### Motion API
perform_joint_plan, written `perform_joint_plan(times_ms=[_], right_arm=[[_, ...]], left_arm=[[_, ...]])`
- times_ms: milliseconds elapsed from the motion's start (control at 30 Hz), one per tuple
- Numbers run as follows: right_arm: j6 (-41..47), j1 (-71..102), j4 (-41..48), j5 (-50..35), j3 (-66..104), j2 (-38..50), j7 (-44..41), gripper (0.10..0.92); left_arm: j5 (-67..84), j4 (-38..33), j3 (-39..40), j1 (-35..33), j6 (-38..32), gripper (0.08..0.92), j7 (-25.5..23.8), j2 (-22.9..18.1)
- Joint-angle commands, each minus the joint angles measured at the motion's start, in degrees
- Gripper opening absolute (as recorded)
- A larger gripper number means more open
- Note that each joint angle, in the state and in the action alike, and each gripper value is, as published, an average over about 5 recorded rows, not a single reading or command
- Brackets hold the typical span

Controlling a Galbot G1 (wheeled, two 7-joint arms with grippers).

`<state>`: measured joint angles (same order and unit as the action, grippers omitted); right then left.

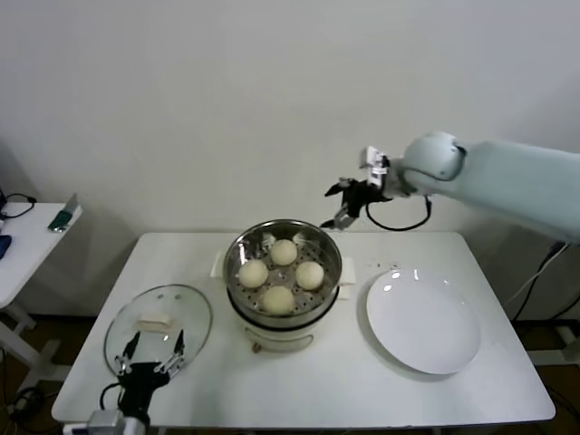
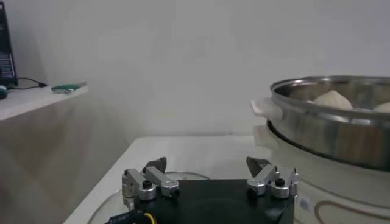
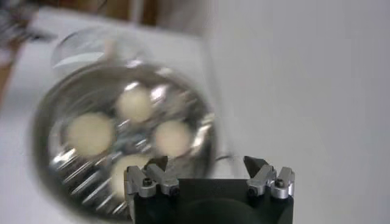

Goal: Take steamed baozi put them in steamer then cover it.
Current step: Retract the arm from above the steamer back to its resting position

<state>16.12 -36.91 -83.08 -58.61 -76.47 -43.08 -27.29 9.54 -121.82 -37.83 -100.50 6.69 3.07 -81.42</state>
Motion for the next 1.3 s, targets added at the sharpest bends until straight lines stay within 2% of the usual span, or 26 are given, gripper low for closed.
perform_joint_plan(times_ms=[33, 167, 333, 433, 600, 1000, 1133, 1300], right_arm=[[-5.7, 68.8, -9.5, 3.9, 73.2, 21.8, 21.3, 0.823], [-10.5, 97.0, -12.9, 9.6, 97.8, 17.8, 18.9, 0.823], [-21.8, 114.3, -12.2, 18.8, 110.5, 7.5, 16.7, 0.823], [-28.4, 119.1, -10.6, 22.7, 112.3, 0.8, 15.5, 0.823], [-35.1, 122.8, -9.0, 24.3, 112.9, -7.9, 14.3, 0.823], [-45.9, 125.9, -10.3, 27.0, 112.3, -20.2, 14.3, 0.823], [-48.3, 126.3, -10.0, 27.0, 112.0, -21.7, 15.9, 0.823], [-48.9, 127.2, -8.5, 27.2, 110.3, -22.6, 17.1, 0.823]], left_arm=[[0.4, -0.1, -0.1, -0.2, 1.6, 0.823, 1.0, 0.0], [1.5, 0.1, 0.1, 1.6, -0.1, 0.823, 1.6, 0.7], [1.2, 0.0, -0.2, 2.7, -3.0, 0.823, 0.1, 2.2], [0.1, 0.8, -0.5, 3.0, -5.2, 0.823, -0.5, 3.7], [-4.5, 2.6, -1.0, 3.8, -7.5, 0.823, -0.7, 4.2], [-15.7, 5.1, -1.5, 1.3, -9.4, 0.823, 1.8, 4.8], [-21.5, 5.4, -2.0, 0.8, -10.4, 0.823, 5.0, 4.9], [-41.8, 6.4, -3.0, -0.4, -11.8, 0.823, 14.7, 6.6]])
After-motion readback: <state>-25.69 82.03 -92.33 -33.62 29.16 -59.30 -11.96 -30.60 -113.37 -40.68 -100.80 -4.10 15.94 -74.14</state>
